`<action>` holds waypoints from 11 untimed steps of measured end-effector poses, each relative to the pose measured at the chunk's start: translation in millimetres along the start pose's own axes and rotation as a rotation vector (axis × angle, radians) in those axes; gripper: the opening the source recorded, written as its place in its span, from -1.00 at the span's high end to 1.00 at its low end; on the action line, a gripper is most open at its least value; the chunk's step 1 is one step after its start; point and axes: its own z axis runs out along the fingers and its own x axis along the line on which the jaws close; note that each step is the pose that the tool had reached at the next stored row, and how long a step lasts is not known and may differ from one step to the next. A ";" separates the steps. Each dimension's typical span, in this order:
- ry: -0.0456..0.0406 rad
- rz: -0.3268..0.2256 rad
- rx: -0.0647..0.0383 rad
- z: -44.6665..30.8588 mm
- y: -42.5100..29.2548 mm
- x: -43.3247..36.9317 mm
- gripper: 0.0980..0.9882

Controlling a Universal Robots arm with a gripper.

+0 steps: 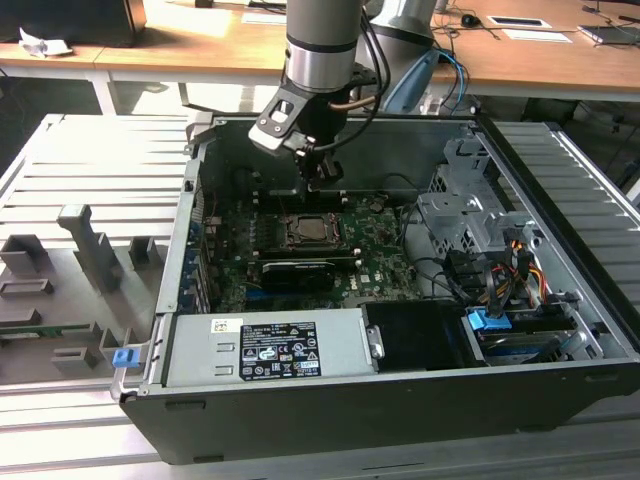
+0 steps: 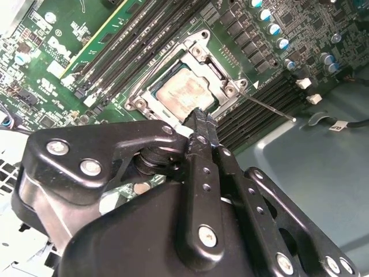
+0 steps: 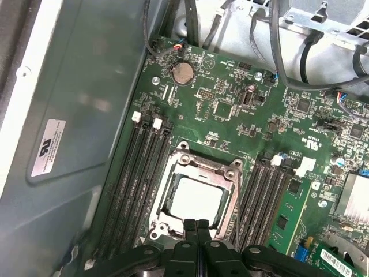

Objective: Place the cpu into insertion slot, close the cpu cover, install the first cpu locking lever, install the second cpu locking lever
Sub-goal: 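Install the first cpu locking lever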

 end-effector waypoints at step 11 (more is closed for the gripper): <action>0.0019 -0.046 0.000 0.0 0.0 0.0 0.98</action>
